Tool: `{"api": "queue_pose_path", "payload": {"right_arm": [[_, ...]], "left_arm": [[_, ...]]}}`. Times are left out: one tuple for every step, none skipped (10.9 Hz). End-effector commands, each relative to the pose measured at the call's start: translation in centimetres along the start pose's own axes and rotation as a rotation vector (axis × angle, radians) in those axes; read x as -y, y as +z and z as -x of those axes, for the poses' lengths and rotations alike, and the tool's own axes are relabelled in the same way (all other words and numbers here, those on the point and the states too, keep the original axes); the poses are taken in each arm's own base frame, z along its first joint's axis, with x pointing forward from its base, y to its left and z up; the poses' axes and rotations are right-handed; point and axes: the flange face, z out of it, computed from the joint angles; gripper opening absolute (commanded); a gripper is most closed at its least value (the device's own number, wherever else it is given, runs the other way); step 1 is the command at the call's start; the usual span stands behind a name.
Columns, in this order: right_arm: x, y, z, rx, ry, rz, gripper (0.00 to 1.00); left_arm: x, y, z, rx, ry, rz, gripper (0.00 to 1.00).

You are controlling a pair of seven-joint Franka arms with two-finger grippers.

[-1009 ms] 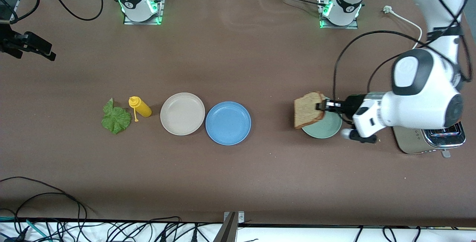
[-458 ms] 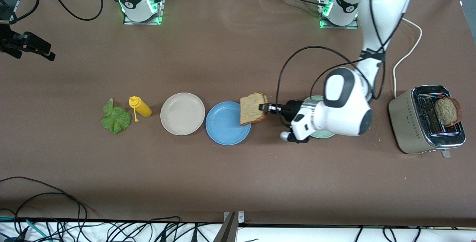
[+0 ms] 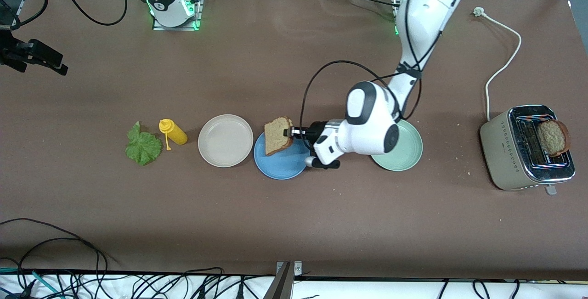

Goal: Make sandwich in blue plate with both arms
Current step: 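Carry the bread slice with the left gripper over the blue plate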

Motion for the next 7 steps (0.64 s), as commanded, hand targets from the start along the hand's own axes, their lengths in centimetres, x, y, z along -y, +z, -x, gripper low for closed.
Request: {"api": "queue_pose_path", "payload": {"right_arm": [[-0.2, -0.4, 0.1, 0.005, 0.0, -0.011, 1.0], [-0.2, -0.4, 0.1, 0.005, 0.0, -0.011, 1.0], [-0.2, -0.4, 0.1, 0.005, 0.0, -0.011, 1.0], [-0.2, -0.4, 0.1, 0.005, 0.0, -0.011, 1.0], [-0.2, -0.4, 0.1, 0.005, 0.0, -0.011, 1.0], [-0.2, -0.4, 0.1, 0.005, 0.0, -0.011, 1.0], [-0.2, -0.4, 0.1, 0.005, 0.0, -0.011, 1.0]], "left_arm": [[0.5, 2.1, -0.9, -0.053, -0.013, 0.007, 0.0], [0.8, 2.1, -1.1, -0.055, -0.012, 0.004, 0.0], [1.5, 1.3, -1.6, -0.071, -0.015, -0.006, 0.0], [1.7, 1.2, -1.7, -0.074, -0.017, -0.009, 0.0], [2.0, 1.1, -1.9, -0.076, -0.019, -0.012, 0.0], [2.2, 0.9, -2.1, -0.081, -0.021, -0.015, 0.0], [2.4, 0.6, -2.6, -0.092, -0.021, -0.017, 0.0]]}}
